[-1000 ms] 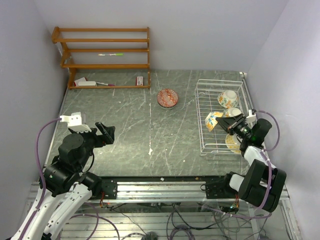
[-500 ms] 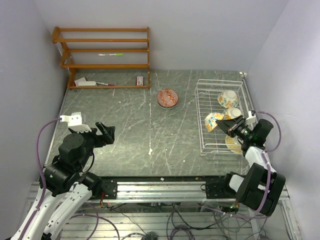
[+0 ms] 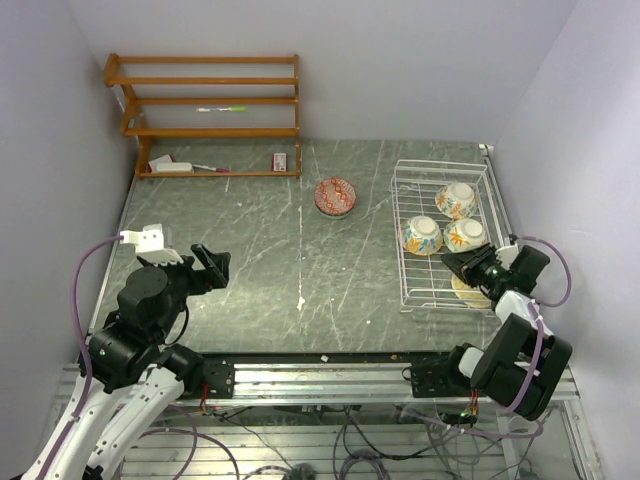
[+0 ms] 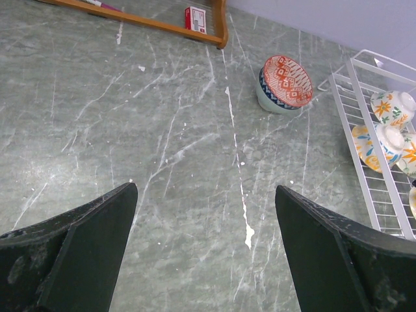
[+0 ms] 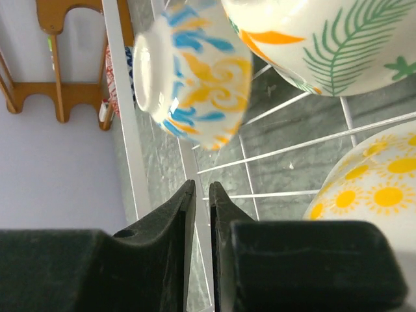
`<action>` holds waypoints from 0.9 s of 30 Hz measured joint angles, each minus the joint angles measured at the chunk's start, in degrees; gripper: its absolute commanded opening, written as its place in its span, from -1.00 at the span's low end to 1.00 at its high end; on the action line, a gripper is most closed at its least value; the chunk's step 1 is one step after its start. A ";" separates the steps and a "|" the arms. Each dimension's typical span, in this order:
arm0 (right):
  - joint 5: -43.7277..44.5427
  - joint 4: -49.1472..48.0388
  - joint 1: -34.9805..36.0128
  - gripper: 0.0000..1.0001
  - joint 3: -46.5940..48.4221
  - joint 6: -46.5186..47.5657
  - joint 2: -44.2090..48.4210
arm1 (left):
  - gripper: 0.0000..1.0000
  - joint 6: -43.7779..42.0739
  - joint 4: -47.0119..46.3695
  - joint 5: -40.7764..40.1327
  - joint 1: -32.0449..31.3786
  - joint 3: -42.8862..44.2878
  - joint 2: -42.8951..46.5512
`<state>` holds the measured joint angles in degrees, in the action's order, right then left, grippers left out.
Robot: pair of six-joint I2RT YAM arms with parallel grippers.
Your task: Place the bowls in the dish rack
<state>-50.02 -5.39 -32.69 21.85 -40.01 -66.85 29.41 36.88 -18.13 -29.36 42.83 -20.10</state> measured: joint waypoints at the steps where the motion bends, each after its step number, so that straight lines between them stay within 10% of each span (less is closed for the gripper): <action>1: 0.55 0.66 -0.02 -0.69 0.13 0.57 0.15 | 0.97 0.00 0.00 -0.02 0.00 0.00 0.00; 13: 3.37 9.27 -0.07 -0.62 2.08 4.22 2.69 | 0.97 0.02 0.00 -0.09 0.00 0.00 0.00; 27: 14.78 14.62 5.11 0.16 12.33 6.43 6.14 | 0.97 0.02 0.02 -0.07 0.00 0.00 0.00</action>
<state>-35.24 9.23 -27.57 34.17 -33.58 -60.71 29.43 36.91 -18.20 -29.36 42.83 -20.10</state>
